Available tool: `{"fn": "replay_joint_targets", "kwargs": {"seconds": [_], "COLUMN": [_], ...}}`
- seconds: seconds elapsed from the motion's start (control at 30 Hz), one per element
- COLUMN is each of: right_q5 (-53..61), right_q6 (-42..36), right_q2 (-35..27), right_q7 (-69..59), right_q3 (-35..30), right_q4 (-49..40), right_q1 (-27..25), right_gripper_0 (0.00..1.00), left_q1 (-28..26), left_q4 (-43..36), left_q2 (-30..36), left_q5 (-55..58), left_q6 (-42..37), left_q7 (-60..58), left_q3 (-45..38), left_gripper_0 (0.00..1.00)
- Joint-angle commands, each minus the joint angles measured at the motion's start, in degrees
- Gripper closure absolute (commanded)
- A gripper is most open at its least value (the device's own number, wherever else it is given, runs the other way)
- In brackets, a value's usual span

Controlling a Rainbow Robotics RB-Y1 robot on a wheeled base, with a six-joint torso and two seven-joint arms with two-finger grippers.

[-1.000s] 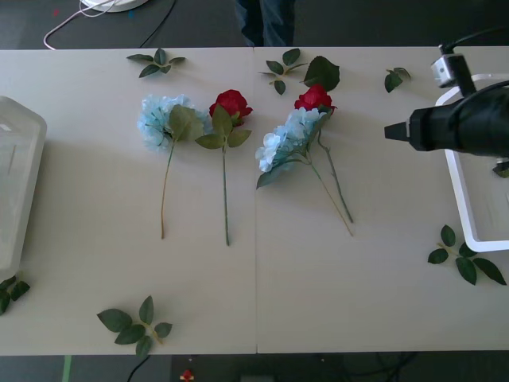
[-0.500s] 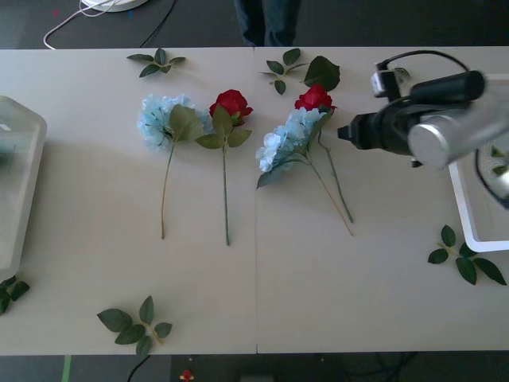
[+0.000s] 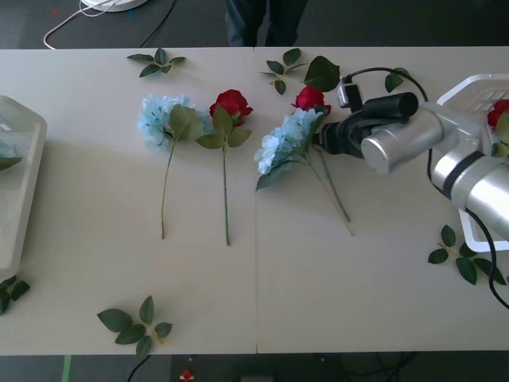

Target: Place the red flowers into the right box and the blue flowers into the left box. If a person shows an open palm, hand one flower to the person first, then continue sorting.

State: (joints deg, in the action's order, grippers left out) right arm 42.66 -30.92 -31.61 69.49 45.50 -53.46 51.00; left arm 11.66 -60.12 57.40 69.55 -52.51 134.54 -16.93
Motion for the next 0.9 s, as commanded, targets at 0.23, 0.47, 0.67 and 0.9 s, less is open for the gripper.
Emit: {"fn": "replay_joint_targets", "kwargs": {"seconds": [0.23, 0.47, 0.67, 0.9], "right_q5": [2.3, 1.9, 2.1, 2.6], "right_q6": [4.3, 4.6, 4.6, 4.7], "right_q2": [3.3, 3.4, 3.2, 2.2], "right_q7": [-3.8, -4.0, -4.0, -4.0], "right_q3": [4.4, 4.4, 4.4, 4.4], "right_q4": [5.5, 5.5, 5.2, 3.7], "right_q1": [5.5, 5.5, 5.5, 5.4], "right_gripper_0": [0.66, 1.0, 1.0, 1.0], "left_q1": [9.8, 21.3, 27.2, 32.4], "left_q4": [-7.9, -9.6, -9.8, -9.7], "left_q2": [0.0, -1.0, -6.5, -13.5], "left_q5": [-2.7, -6.1, -9.7, -12.0], "left_q6": [-22.6, -35.7, -34.8, -33.3], "left_q7": [-2.3, -16.2, -28.1, -39.2], "left_q3": [-9.5, -6.7, 3.7, 13.1], "left_gripper_0": [0.03, 0.02, 0.03, 0.02]}}
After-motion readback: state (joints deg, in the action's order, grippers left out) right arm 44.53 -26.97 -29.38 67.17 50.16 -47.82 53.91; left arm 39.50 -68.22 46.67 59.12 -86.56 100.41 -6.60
